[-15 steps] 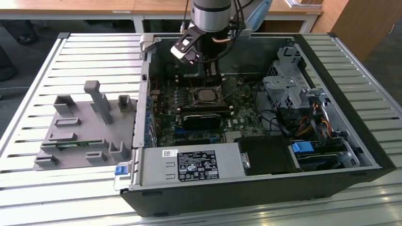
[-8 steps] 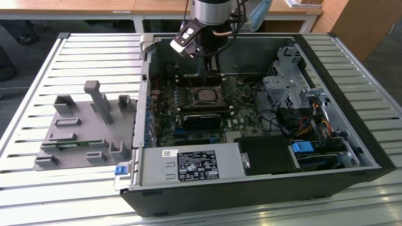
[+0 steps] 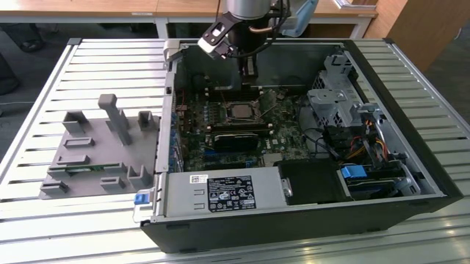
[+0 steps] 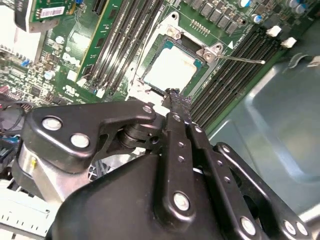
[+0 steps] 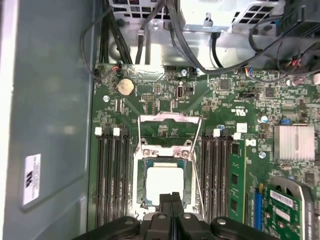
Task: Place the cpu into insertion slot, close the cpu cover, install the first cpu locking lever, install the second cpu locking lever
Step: 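Close the cpu cover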
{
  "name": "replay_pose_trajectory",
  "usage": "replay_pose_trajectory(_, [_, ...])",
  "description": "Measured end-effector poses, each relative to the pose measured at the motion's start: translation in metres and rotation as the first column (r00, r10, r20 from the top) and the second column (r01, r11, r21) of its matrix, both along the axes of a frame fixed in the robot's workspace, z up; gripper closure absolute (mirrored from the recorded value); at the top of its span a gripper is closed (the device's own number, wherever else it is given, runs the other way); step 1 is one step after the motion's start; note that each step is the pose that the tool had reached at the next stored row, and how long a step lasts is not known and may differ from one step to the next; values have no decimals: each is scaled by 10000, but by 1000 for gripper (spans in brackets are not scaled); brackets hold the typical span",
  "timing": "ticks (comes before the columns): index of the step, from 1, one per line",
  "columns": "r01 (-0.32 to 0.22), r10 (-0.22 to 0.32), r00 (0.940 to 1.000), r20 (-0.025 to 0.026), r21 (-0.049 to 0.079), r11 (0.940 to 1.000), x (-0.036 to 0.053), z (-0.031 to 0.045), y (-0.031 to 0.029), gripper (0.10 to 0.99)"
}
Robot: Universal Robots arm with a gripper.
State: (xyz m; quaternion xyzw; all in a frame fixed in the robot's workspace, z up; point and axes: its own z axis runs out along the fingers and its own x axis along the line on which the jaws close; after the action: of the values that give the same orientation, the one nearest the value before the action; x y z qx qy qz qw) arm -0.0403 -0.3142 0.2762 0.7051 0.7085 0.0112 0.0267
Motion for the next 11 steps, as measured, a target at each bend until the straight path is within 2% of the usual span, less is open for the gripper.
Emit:
replay_pose_trajectory(3, [-2, 2, 10000, 0, 0, 10000, -2, 67, 0, 980])
replay_pose_trajectory(9, [0, 0, 10000, -1, -1, 10000, -1, 73, -16, 980])
replay_pose_trajectory(11, [1, -1, 10000, -2, 1, 10000, 54, 71, -18, 980])
